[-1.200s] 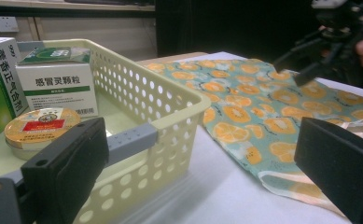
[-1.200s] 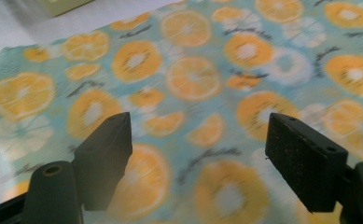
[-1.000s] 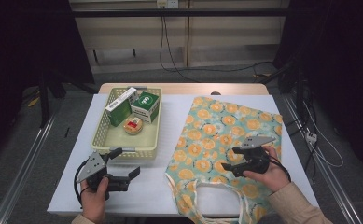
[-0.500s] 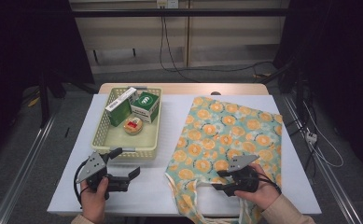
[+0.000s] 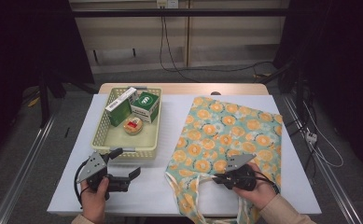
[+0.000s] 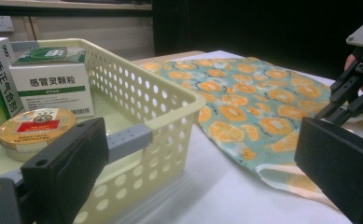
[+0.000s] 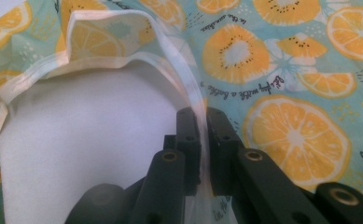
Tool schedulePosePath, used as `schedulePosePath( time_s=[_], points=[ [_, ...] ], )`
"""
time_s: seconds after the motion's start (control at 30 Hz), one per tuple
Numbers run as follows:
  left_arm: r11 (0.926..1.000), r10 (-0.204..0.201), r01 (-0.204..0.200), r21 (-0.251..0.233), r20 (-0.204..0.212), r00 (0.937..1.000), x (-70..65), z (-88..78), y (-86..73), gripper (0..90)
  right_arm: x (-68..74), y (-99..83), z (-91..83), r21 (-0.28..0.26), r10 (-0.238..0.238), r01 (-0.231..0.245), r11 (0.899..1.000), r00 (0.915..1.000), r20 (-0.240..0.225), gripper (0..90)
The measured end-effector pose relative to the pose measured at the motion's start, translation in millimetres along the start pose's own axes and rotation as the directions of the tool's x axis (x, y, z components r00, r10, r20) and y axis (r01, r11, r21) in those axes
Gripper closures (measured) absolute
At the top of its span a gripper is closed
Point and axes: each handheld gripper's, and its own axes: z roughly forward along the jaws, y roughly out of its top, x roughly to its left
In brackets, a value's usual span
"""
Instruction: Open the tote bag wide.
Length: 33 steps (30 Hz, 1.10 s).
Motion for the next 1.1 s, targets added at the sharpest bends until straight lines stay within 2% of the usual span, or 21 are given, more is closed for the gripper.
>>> schedulePosePath(
  time_s=[0.17, 0.27, 0.4, 0.5, 0.73, 0.83, 0.97, 1.1],
  points=[
    [1.0000, -0.001, 0.001, 0.003, 0.000, 1.0000, -0.2, 0.2, -0.1, 2.6, -7.3, 4.8, 5.6, -0.016, 0.019, -0.019, 1.000, 0.9997, 0.013, 88.4],
    [1.0000, 0.001, -0.001, -0.001, -0.004, 1.0000, -0.3, -0.5, 0.3, 2.6, -13.7, 10.3, 9.4, -0.013, 0.015, -0.015, 1.000, 0.9993, 0.033, 89.1],
    [0.9999, -0.010, 0.010, -0.004, -0.007, 0.9999, -1.4, -1.5, -0.1, 2.6, -24.8, 14.5, 13.0, -0.016, 0.044, -0.043, 0.999, 0.9982, 0.041, 89.3],
    [1.0000, -0.001, 0.001, -0.002, -0.007, 1.0000, -0.8, -2.1, 0.2, 2.6, -34.5, 17.2, 15.2, -0.019, 0.060, -0.059, 0.998, 0.9960, 0.066, 89.3],
    [1.0000, -0.004, 0.003, -0.005, -0.011, 0.9999, -0.6, -3.5, 0.3, 2.6, -67.1, 21.8, 17.3, -0.047, 0.131, -0.126, 0.991, 0.9819, 0.137, 89.4],
    [1.0000, -0.008, 0.008, -0.001, -0.011, 0.9999, -0.2, -3.1, -0.4, 2.6, -78.5, 24.7, 19.2, -0.054, 0.179, -0.173, 0.983, 0.9750, 0.132, 89.4],
    [1.0000, -0.003, 0.003, -0.001, -0.011, 0.9999, 0.6, -3.3, -0.1, 2.6, -78.5, 33.2, 26.1, -0.058, 0.176, -0.169, 0.984, 0.9745, 0.140, 89.4],
    [0.9999, -0.013, 0.013, -0.007, -0.014, 0.9998, 0.2, -3.8, -0.1, 2.6, -75.5, 43.3, 34.0, -0.069, 0.184, -0.176, 0.982, 0.9761, 0.116, 89.3]
  ],
)
